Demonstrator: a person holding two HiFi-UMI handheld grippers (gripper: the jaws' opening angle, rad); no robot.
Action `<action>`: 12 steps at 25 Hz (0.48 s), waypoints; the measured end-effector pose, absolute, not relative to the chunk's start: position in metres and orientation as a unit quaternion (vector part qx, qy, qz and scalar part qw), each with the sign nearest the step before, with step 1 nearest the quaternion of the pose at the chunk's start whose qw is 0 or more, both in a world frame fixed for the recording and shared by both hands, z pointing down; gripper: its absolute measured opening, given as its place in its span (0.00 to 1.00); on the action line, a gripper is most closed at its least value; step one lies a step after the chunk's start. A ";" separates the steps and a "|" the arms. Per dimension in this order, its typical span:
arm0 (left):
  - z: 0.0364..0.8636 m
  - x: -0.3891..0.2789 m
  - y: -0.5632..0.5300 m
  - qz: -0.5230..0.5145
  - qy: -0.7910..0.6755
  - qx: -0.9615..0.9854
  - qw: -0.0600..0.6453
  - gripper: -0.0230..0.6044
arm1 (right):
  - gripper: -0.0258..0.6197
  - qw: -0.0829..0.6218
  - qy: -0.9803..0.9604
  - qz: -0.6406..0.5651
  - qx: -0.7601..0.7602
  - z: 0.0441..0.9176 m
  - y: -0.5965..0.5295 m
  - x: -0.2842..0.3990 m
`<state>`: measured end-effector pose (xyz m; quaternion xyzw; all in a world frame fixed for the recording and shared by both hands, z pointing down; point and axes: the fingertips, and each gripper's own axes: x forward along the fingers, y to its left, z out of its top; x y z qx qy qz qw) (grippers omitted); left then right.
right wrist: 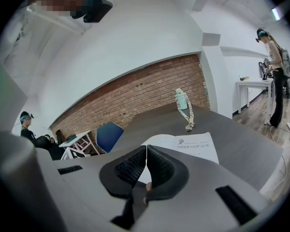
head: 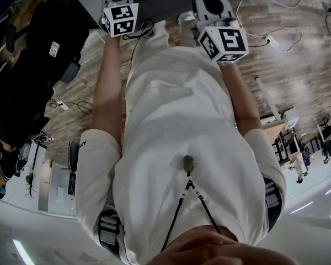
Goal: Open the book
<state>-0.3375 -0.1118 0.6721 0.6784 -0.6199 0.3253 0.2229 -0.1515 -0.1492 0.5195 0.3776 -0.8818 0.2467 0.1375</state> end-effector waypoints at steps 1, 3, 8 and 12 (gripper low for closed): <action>0.675 -0.339 -0.112 0.326 -0.619 0.678 0.224 0.07 | 0.10 0.138 -0.882 0.247 0.378 0.520 -0.149 -0.153; 0.681 -0.341 -0.112 0.328 -0.617 0.678 0.228 0.07 | 0.10 0.140 -0.881 0.247 0.378 0.521 -0.149 -0.155; 0.691 -0.343 -0.115 0.338 -0.609 0.678 0.235 0.07 | 0.10 0.143 -0.880 0.246 0.380 0.521 -0.150 -0.156; 0.700 -0.345 -0.113 0.336 -0.609 0.676 0.242 0.07 | 0.10 0.147 -0.879 0.246 0.381 0.525 -0.149 -0.157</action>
